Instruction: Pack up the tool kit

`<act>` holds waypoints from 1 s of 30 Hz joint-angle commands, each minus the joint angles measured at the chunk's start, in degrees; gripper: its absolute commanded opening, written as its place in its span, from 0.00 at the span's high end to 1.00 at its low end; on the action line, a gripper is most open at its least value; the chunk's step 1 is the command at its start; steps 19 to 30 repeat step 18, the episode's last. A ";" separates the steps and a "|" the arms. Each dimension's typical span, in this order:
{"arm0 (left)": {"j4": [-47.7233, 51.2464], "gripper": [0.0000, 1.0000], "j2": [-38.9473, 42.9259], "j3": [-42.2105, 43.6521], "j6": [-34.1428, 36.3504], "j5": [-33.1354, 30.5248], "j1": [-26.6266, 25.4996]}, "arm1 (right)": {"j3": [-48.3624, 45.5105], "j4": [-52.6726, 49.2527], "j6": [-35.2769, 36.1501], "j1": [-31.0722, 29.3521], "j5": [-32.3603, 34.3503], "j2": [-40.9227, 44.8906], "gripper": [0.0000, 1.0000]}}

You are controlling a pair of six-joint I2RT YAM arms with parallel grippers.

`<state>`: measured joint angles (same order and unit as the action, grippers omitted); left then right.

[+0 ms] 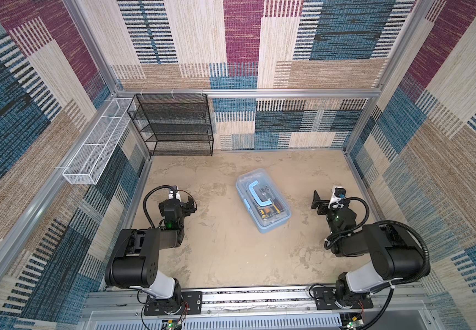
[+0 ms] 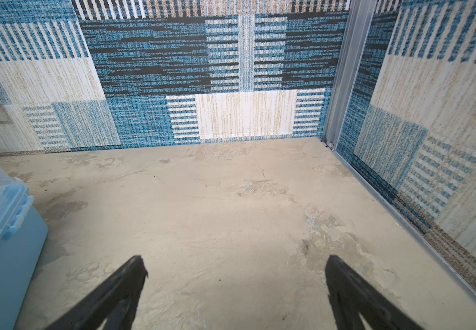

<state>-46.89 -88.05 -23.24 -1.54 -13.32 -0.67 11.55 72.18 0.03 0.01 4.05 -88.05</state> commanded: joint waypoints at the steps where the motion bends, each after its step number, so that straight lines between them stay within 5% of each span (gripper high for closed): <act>1: -1.68 0.01 0.01 -0.13 -0.14 -0.04 0.05 | -0.16 2.61 0.01 -0.04 -0.52 0.16 0.00; 30: -1.70 0.00 0.06 -0.13 -0.15 -0.04 0.05 | -0.13 2.52 0.01 -0.01 -0.48 0.23 0.00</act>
